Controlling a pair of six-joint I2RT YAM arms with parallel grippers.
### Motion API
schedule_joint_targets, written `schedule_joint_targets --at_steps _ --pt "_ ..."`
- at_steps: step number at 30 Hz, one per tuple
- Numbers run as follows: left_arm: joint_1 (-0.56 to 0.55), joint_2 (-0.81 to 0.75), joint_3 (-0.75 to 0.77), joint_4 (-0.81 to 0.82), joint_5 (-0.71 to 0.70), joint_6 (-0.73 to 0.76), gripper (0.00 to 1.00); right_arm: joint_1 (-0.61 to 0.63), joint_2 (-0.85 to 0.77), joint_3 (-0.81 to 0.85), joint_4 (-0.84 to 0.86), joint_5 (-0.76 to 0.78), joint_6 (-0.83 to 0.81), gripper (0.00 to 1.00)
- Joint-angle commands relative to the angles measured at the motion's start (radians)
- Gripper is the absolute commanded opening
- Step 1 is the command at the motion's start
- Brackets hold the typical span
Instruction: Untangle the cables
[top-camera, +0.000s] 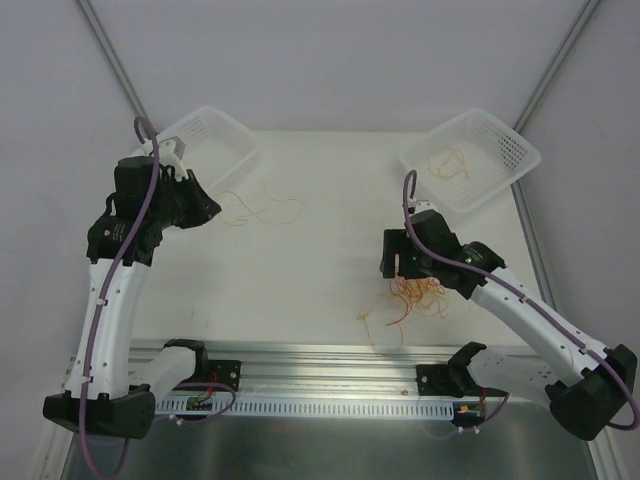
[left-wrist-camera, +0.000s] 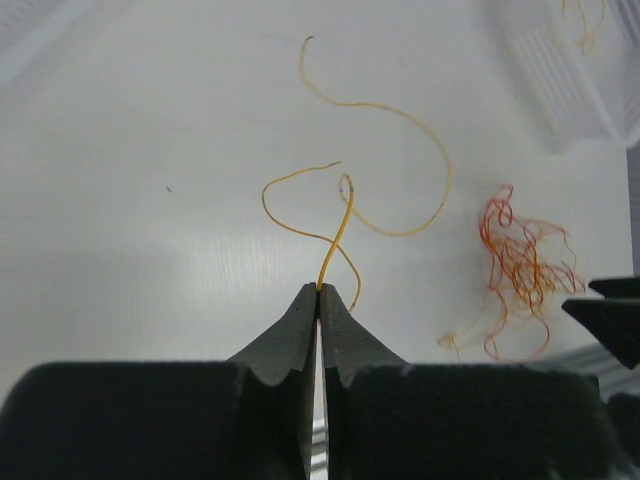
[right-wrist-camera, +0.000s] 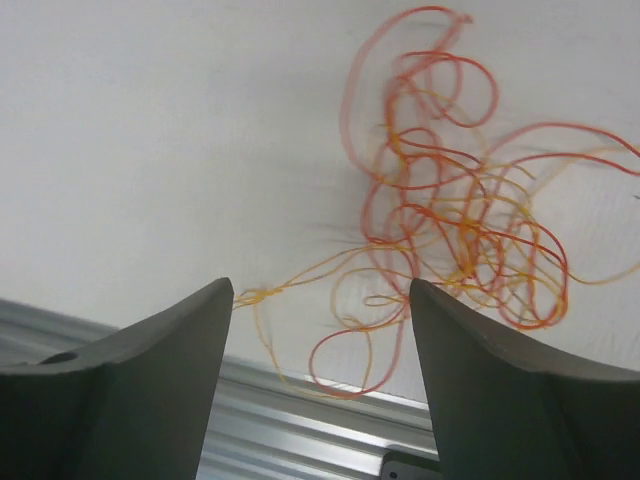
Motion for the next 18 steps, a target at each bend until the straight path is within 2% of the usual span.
schedule_joint_targets --at_steps 1,4,7,8,12,18 --pt "-0.013 -0.017 -0.065 0.02 0.31 0.044 0.0 0.071 -0.007 0.126 0.036 -0.058 -0.119 0.78" --pt "-0.081 -0.021 -0.1 0.019 0.391 0.097 0.0 0.131 -0.004 0.167 0.11 -0.144 -0.196 0.82" --pt "-0.173 -0.03 -0.109 0.022 0.383 0.147 0.0 0.168 0.008 0.184 0.222 -0.285 -0.216 0.83" --pt "-0.23 -0.033 -0.108 0.022 0.374 0.162 0.0 0.185 0.017 0.189 0.248 -0.299 -0.217 0.83" --pt "-0.313 -0.031 -0.109 0.025 0.382 0.163 0.0 0.229 0.075 0.233 0.322 -0.327 -0.234 0.83" --pt "-0.366 -0.057 -0.115 0.029 0.4 0.186 0.0 0.271 0.167 0.253 0.455 -0.388 -0.219 0.83"
